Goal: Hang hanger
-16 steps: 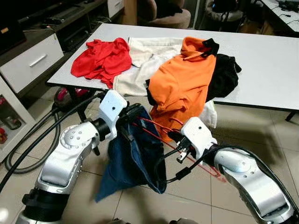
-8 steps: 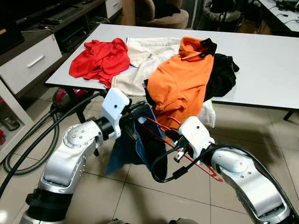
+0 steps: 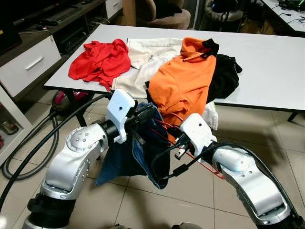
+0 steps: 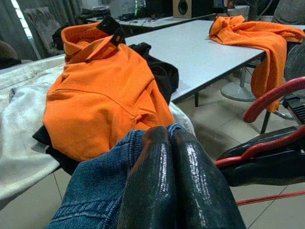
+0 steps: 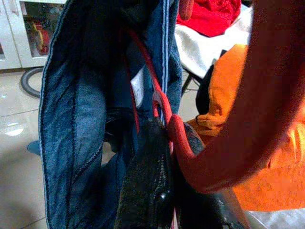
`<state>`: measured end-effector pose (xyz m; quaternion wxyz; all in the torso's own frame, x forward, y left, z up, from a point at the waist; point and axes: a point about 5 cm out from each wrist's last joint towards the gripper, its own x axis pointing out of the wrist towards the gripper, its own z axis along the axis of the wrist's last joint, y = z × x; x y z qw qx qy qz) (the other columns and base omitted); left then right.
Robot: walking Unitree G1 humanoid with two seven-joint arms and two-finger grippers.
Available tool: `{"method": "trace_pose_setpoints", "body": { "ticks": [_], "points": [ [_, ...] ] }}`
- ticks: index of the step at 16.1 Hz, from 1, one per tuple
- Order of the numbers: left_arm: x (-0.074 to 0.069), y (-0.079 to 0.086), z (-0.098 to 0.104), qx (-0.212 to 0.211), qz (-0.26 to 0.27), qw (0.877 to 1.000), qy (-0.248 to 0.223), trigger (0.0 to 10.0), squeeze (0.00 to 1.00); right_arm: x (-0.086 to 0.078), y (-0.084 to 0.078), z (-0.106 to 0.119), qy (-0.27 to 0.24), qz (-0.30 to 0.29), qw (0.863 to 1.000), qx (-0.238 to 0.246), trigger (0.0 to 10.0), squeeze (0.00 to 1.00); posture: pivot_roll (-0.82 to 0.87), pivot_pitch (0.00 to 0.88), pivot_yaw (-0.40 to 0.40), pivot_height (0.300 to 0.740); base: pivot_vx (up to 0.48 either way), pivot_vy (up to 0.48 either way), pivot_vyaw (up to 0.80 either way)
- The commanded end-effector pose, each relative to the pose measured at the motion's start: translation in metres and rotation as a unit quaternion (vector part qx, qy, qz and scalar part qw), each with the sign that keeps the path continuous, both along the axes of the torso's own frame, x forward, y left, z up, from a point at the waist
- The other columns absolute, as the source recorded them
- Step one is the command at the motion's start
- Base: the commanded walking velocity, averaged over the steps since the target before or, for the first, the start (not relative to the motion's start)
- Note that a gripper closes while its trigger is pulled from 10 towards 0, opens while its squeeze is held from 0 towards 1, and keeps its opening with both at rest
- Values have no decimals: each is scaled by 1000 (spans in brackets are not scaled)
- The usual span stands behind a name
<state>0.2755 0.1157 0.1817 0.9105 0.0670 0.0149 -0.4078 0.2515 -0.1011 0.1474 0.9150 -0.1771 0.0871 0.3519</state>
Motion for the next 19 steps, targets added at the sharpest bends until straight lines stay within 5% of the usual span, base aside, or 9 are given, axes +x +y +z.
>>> {"method": "trace_pose_setpoints", "body": {
  "ticks": [1,4,5,6,16,19],
  "points": [
    [-3,-9,9,-5,-23,1000,-15,10000,0,4,2,8,-20,-3,1000,4,10000,0,-167,0,30,740,0,0,0],
    [4,-8,11,-9,5,1000,-17,10000,0,6,5,13,-27,0,999,17,10000,0,-171,0,34,740,0,0,0],
    [5,-9,12,-15,3,1000,-15,10000,110,6,6,14,-32,0,999,22,10000,0,-171,0,34,740,0,0,0],
    [4,-10,14,-23,-7,1000,-10,10000,1000,8,6,19,-43,0,999,32,10000,0,-170,0,37,740,0,0,0],
    [-5,-7,14,-30,-37,999,8,10000,1000,13,2,32,-99,6,993,60,10000,0,-168,0,30,740,0,0,0],
    [2,6,21,-49,-11,999,-5,10000,1000,15,-3,32,-104,4,993,61,10000,0,-166,0,26,740,0,0,0]
  ]
}}
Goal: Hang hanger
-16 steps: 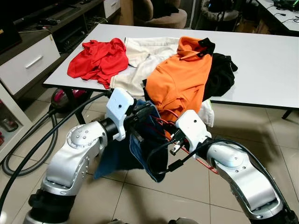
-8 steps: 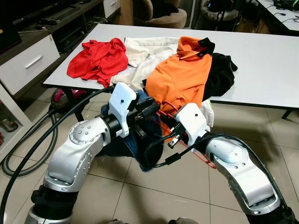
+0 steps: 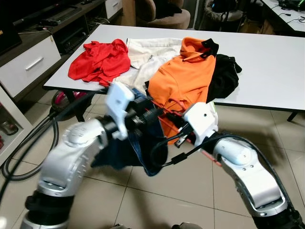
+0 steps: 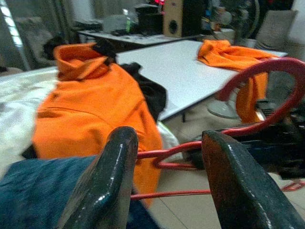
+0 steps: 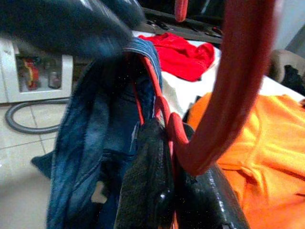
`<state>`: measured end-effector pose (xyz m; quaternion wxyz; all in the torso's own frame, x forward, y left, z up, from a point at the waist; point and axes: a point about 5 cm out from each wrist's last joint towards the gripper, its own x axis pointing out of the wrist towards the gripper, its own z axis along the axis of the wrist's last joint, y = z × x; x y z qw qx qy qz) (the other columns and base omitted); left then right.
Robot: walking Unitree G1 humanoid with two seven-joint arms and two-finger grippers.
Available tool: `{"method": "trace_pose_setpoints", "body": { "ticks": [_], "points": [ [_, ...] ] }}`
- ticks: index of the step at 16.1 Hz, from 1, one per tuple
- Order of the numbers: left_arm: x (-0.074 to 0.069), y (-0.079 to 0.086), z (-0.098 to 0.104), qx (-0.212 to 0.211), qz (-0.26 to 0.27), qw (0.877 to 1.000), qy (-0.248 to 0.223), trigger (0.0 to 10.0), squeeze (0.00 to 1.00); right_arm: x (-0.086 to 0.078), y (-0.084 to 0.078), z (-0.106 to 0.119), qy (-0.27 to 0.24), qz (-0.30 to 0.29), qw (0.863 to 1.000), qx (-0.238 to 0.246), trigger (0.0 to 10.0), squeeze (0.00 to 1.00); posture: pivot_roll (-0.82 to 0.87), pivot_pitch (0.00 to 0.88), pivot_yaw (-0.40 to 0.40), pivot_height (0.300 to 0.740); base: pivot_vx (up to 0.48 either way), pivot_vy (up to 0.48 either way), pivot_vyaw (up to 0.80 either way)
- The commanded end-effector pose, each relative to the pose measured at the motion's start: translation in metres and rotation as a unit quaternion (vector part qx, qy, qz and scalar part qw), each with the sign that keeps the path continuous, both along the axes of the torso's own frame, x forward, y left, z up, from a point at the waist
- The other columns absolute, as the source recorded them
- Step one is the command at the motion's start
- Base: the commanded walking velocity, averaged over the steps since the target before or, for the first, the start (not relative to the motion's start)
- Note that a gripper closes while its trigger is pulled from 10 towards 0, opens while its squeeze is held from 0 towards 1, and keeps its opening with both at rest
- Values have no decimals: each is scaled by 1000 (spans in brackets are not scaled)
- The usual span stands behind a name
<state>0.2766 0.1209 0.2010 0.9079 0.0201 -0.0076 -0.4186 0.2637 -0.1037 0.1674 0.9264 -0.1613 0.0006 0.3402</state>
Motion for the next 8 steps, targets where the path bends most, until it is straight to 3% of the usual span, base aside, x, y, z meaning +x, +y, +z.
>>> {"method": "trace_pose_setpoints", "body": {
  "ticks": [1,3,4,8],
  "points": [
    [8,15,11,-19,31,999,-20,10000,1000,3,-3,12,-30,4,999,16,10000,0,-166,0,24,740,0,0,0],
    [15,31,22,-40,57,997,-38,10000,1000,4,-7,12,-32,4,999,16,10000,0,-162,0,21,740,0,0,0],
    [21,49,31,-49,68,995,-53,10000,0,5,-10,12,-34,6,999,16,10000,0,-156,0,20,740,0,0,0],
    [35,71,50,-43,57,992,-103,10000,0,5,-16,15,-41,16,998,34,10000,0,-154,0,20,740,0,0,0]
  ]
}}
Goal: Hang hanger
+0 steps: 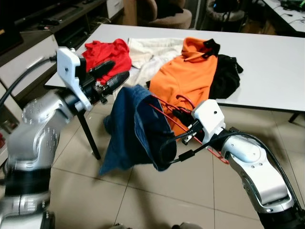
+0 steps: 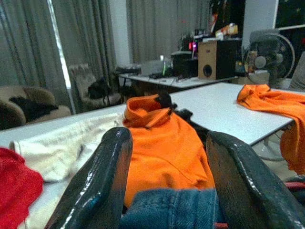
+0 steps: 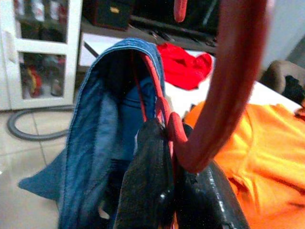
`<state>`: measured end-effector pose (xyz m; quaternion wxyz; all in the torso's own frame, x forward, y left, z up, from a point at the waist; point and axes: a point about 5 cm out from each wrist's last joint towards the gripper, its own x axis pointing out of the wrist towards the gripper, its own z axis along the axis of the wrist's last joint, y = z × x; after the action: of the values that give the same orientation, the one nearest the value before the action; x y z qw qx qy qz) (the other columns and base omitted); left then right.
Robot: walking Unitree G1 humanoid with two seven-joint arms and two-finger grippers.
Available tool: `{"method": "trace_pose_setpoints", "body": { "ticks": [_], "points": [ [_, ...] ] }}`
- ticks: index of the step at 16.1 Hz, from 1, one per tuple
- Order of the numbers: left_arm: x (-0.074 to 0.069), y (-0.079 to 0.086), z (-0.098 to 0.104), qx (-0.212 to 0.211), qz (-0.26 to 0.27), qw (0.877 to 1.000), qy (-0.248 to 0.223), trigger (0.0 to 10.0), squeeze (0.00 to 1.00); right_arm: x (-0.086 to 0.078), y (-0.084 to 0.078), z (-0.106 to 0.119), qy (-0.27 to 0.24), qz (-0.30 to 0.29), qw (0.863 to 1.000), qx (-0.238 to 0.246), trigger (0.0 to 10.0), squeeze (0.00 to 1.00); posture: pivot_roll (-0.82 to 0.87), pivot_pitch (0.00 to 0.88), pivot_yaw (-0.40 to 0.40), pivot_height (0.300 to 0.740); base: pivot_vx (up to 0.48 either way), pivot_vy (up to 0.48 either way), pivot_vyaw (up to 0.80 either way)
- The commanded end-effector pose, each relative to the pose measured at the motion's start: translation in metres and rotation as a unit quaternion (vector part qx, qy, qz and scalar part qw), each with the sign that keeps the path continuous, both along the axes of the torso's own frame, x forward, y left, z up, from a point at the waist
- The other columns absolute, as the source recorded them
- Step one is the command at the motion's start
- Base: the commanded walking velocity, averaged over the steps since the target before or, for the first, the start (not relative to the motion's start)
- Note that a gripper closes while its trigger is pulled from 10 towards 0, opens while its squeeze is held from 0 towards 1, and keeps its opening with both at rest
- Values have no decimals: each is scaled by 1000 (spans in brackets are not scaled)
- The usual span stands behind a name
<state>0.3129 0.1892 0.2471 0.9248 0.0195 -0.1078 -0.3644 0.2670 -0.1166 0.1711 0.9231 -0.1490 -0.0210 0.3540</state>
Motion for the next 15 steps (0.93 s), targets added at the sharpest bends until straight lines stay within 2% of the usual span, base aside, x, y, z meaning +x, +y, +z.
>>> {"method": "trace_pose_setpoints", "body": {
  "ticks": [1,4,5,6,8,9,11,13,14,15],
  "points": [
    [3,4,9,12,-5,1000,-24,10000,0,0,-5,11,-27,4,999,23,10000,0,-153,0,21,740,0,0,0],
    [6,-5,24,41,-83,994,-63,10000,0,-6,-9,16,-22,43,998,50,10000,0,-154,0,24,740,0,0,0],
    [4,-11,30,62,-137,986,-71,10000,0,-7,-16,19,-20,56,997,54,10000,0,-155,0,27,740,0,0,0],
    [4,-11,35,75,-168,980,-74,10000,0,-6,-23,23,-21,59,996,58,10000,0,-154,0,29,740,0,0,0],
    [6,-5,47,75,-210,973,-63,10000,0,-5,-33,29,-24,64,996,60,10000,0,-151,0,30,740,0,0,0],
    [7,0,56,75,-240,967,-49,10000,1000,-5,-38,31,-22,75,995,58,10000,0,-150,0,29,740,0,0,0],
    [5,1,62,86,-274,957,-36,10000,1000,-7,-42,33,-15,92,994,59,10000,0,-147,0,28,740,0,0,0],
    [1,-1,62,116,-318,941,-20,10000,1000,-11,-46,36,7,122,990,67,10000,0,-145,0,27,740,0,0,0],
    [0,-2,62,123,-328,937,-14,10000,1000,-12,-48,36,13,128,989,69,10000,0,-142,0,23,740,0,0,0],
    [-6,-8,55,159,-365,917,4,10000,1000,-14,-53,39,28,146,987,67,10000,0,-140,0,21,740,0,0,0]
  ]
}}
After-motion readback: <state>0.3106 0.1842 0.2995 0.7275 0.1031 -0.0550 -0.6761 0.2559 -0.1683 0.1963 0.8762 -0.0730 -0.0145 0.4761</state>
